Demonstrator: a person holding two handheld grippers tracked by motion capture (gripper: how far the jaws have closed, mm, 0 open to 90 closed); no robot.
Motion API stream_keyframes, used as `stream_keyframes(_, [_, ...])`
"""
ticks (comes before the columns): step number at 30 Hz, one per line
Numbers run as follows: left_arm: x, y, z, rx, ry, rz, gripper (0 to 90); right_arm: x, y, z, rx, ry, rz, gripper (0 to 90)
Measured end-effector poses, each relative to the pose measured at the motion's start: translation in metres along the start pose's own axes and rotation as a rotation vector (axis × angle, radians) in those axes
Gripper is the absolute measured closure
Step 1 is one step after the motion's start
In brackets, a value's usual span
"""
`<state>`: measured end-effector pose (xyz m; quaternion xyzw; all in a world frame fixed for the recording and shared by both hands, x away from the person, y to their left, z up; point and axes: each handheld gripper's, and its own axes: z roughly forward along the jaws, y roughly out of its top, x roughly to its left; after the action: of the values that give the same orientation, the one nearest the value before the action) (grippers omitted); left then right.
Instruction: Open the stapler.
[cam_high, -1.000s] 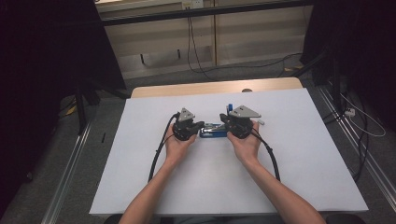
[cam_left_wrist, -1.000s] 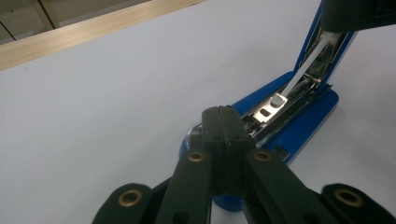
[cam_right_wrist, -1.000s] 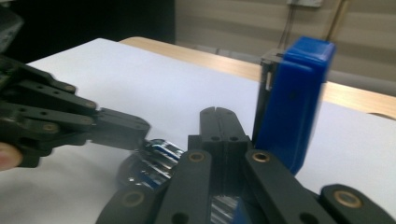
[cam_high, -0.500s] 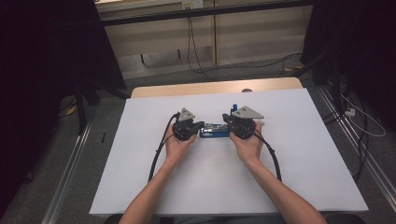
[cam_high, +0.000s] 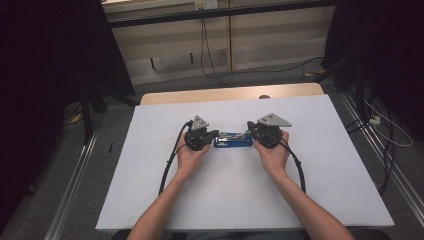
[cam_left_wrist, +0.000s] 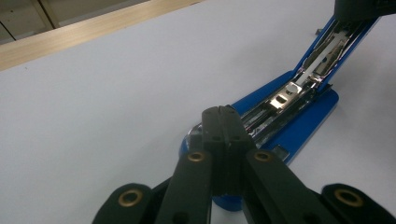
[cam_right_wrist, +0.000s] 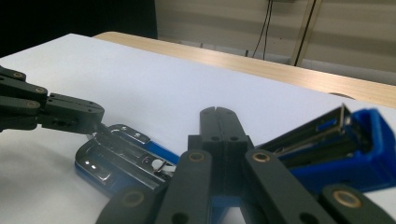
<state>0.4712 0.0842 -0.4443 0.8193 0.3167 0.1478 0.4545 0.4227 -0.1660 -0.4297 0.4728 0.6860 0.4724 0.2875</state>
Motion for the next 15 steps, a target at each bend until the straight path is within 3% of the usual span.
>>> stream_keyframes(7, [0.0,0.0,-0.0001,0.0,0.001,0.002,90.0,-0.0022,0.0021,-0.0021,0.005,0.004,-0.008,90.0])
stream_keyframes(15, [-0.0001,0.0,-0.0001,0.002,0.0,-0.001,90.0,-0.007,0.0027,-0.0069,0.039,0.002,-0.053,90.0])
